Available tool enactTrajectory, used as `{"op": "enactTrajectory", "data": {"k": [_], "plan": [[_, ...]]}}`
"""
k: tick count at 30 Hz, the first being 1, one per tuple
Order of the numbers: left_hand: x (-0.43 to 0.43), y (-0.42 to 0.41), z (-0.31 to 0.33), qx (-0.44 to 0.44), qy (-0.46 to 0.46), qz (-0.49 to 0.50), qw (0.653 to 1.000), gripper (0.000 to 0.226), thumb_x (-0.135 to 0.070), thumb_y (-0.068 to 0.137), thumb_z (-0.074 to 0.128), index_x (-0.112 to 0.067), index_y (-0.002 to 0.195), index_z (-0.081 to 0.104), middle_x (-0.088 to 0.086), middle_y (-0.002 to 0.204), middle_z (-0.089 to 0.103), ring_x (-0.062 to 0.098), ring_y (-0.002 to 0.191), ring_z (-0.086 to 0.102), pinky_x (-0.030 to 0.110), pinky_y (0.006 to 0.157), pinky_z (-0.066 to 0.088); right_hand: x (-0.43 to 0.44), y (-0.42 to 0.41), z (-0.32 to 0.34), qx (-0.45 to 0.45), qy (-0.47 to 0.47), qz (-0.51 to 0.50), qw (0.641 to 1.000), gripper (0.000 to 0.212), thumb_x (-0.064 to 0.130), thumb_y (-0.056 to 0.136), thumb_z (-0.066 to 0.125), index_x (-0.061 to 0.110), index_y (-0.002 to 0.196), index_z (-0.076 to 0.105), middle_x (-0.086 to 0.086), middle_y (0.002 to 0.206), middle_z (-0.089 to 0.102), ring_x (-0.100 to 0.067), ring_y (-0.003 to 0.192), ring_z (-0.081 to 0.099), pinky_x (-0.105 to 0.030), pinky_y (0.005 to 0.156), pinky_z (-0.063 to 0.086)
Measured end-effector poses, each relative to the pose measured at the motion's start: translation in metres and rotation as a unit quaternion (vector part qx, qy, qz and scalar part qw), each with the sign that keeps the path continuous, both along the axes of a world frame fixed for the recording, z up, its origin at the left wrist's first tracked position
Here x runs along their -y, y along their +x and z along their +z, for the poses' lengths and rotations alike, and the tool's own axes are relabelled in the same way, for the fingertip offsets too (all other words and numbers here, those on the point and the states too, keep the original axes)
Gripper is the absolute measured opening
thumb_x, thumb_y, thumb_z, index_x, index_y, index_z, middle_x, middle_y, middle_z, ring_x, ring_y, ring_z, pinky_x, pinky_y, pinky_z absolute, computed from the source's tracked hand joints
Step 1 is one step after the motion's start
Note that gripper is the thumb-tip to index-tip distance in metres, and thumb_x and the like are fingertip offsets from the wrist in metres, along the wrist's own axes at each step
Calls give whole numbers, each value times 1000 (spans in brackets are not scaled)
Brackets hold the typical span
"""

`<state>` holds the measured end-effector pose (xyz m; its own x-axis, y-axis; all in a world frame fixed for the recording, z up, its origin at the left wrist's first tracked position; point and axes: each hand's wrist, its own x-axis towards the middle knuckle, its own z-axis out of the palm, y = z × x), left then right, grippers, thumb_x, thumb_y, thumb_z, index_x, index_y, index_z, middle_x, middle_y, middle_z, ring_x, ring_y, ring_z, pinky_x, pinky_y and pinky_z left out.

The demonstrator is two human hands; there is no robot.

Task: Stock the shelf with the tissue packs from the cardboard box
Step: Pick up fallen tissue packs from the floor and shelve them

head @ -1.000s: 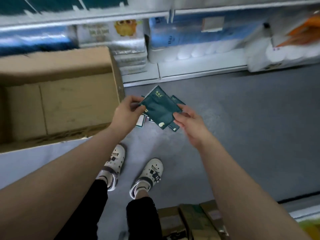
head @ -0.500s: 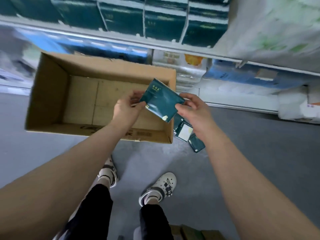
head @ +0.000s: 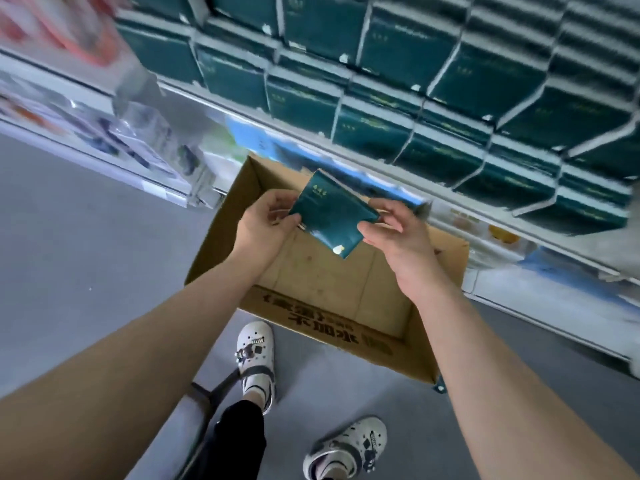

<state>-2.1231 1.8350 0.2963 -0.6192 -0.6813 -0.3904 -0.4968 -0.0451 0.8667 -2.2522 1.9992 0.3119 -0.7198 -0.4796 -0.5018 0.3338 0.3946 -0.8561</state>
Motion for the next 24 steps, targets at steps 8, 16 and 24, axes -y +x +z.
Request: {"op": "enactTrajectory", "data": {"k": [8,16,24], "plan": [[84,5,22,-40,-28,89,995,30,-9,87,66,-33,105,62,-11,98,65,4,91,63,29,92,53,110,-6,29,-171,-6,64,983,35,15,84,77,33,112,65,17,105,61,-3,83,60,-23,81,53],[163,-30,47,-90,-55,123,987,37,-11,87,67,-22,122,59,-6,107,64,5,93,60,25,91,51,204,-38,57,-282,-33,70,956,34,14,81,77,29,110,65,6,101,60,-2,77,56,-18,77,48],[195,-57,49,-105,-106,115,982,52,-13,87,67,-29,131,46,3,127,47,9,115,49,28,101,47,253,-61,69,-370,-18,66,927,33,14,81,76,28,109,67,4,107,61,-13,90,60,-26,85,53]]}}
